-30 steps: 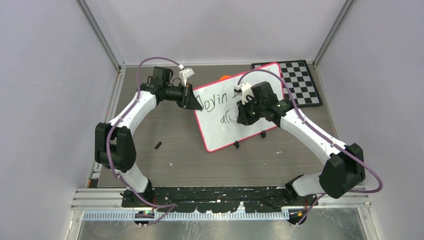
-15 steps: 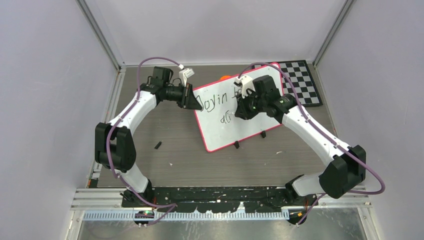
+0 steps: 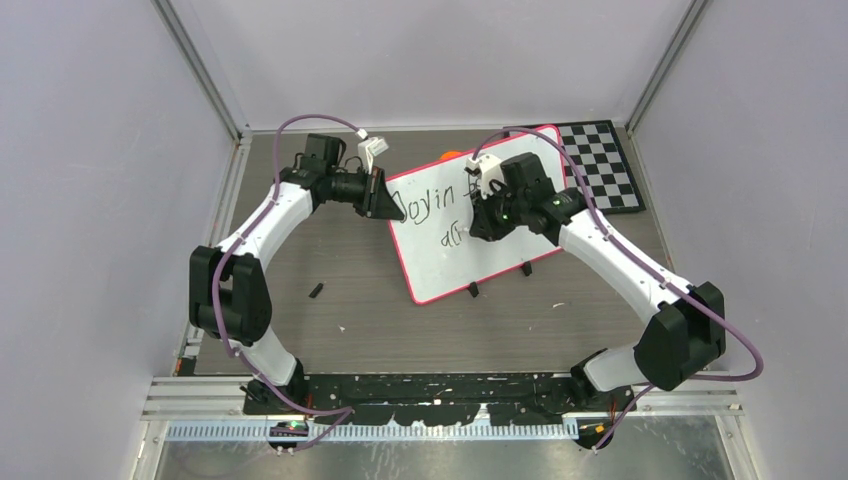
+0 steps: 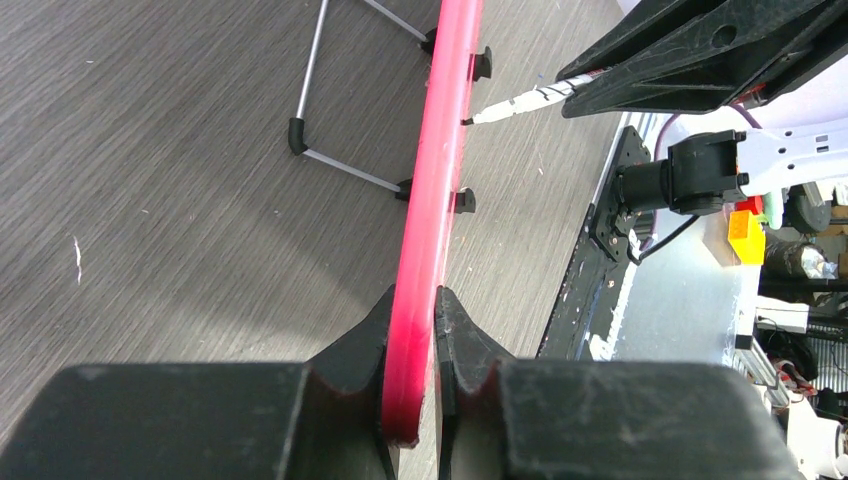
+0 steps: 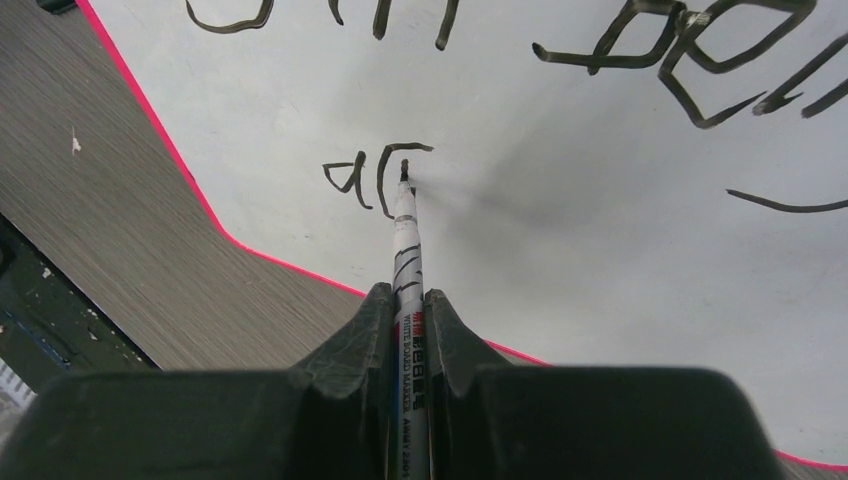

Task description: Write a sentence on the whiteboard

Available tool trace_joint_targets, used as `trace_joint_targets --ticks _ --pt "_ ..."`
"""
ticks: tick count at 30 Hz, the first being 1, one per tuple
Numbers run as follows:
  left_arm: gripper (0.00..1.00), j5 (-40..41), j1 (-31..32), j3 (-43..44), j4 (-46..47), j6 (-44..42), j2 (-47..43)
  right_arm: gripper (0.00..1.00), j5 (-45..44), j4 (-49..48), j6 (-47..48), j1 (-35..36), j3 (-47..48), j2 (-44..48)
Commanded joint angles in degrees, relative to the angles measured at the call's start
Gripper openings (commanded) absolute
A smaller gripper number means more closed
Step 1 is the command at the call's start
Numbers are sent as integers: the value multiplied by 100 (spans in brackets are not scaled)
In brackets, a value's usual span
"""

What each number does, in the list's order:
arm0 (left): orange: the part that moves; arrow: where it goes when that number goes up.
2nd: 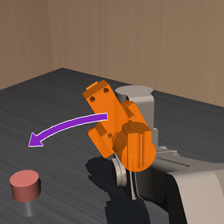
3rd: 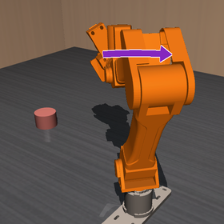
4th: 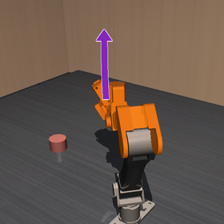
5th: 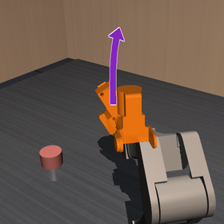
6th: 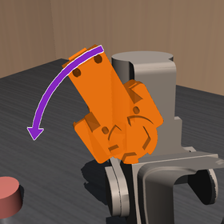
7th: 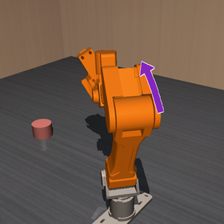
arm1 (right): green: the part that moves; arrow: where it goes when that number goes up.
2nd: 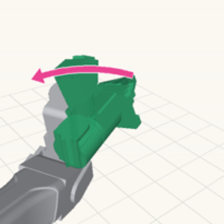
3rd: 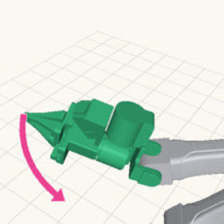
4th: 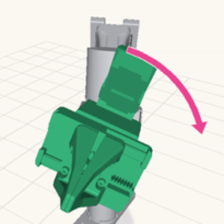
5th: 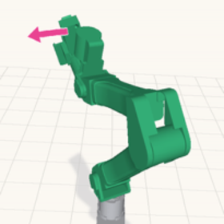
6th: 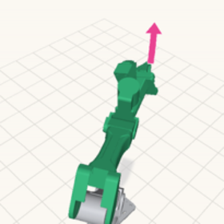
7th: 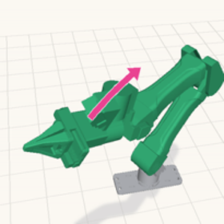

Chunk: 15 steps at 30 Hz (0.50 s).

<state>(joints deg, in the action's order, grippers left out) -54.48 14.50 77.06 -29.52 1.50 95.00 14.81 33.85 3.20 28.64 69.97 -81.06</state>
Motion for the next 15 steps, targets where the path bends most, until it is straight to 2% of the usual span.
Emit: trace_joint_targets --ticks 1,9,15 --pt "0 414 9 -56 184 -255 -149 0 -263 -247 145 -33 -12 154" --pt "0 402 9 -35 166 -251 -184 0 -14 113 102 -76 216 490" --pt "0 394 9 -23 171 -238 -194 0 -82 43 146 -116 76 433"
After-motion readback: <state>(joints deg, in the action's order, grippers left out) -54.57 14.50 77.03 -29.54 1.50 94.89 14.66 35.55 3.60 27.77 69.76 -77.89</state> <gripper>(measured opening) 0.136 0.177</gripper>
